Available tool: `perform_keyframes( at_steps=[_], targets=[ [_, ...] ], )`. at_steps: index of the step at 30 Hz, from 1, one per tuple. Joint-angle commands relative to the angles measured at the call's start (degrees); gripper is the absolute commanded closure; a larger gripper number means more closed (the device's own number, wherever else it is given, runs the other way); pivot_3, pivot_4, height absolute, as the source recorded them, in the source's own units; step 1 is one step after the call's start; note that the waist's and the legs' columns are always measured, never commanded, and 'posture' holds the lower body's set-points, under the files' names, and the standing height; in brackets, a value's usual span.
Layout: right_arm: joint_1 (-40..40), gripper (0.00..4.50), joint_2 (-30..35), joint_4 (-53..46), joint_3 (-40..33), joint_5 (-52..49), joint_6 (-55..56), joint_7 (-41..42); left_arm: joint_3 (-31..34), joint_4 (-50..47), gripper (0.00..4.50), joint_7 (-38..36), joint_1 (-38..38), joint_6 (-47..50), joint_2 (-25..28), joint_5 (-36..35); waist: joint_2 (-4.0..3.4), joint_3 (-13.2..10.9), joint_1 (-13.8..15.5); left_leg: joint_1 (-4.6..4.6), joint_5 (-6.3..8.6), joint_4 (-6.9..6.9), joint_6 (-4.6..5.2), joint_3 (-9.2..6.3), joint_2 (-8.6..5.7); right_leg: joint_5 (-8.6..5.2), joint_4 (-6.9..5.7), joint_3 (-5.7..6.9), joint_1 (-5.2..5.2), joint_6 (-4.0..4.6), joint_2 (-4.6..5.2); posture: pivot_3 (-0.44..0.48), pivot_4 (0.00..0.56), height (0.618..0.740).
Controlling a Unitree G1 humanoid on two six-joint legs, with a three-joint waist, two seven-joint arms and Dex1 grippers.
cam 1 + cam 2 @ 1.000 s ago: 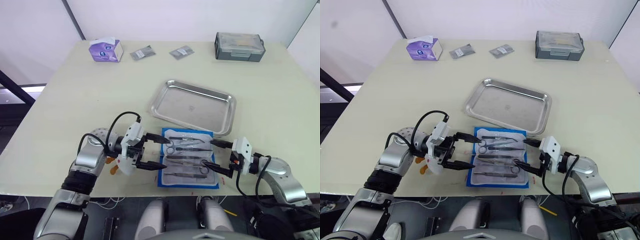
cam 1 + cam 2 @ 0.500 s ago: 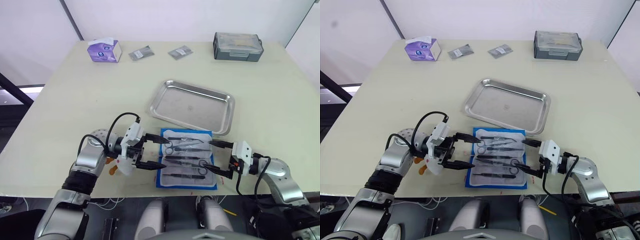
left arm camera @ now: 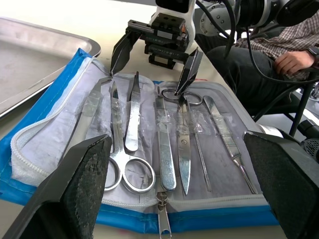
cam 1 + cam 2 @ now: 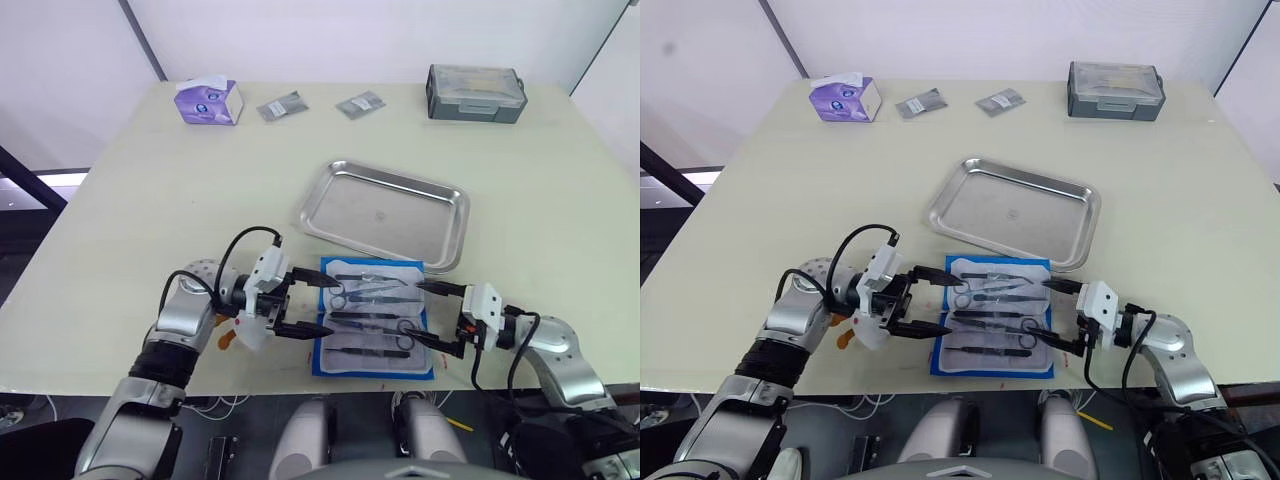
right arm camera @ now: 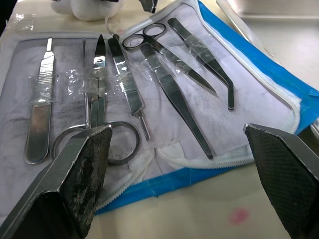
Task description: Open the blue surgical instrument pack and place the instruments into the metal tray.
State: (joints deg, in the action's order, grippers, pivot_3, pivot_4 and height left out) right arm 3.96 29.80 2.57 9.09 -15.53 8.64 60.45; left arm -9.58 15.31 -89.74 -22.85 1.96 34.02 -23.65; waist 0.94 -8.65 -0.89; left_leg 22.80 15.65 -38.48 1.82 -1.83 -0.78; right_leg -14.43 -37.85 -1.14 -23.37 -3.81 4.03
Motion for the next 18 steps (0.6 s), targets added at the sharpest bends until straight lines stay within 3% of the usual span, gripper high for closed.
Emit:
perform_keyframes(
  at_steps=[1, 18],
  targets=[
    [-0.04, 0.08, -0.3, -0.69, 1.81, 1.06, -1.29, 0.49, -0.47, 0.23, 0.0, -2.3, -0.64, -1.26, -0.52, 0.33, 0.0, 0.0, 0.0, 0.0, 0.0, 0.0, 0.0, 0.0, 0.0, 0.0, 0.0, 0.0, 0.0, 0.0, 0.0, 0.0, 0.15, 0.734],
    [1.34, 0.08, -0.31, 0.42, 3.67, -0.16, -1.47, 4.82, -0.76, 1.57, 0.0, -2.75, -1.55, -2.13, -0.82, 0.89, 0.0, 0.0, 0.01, 0.0, 0.0, 0.0, 0.0, 0.0, 0.0, 0.0, -0.01, 0.0, 0.0, 0.0, 0.0, 0.0, 0.15, 0.734]
  ],
)
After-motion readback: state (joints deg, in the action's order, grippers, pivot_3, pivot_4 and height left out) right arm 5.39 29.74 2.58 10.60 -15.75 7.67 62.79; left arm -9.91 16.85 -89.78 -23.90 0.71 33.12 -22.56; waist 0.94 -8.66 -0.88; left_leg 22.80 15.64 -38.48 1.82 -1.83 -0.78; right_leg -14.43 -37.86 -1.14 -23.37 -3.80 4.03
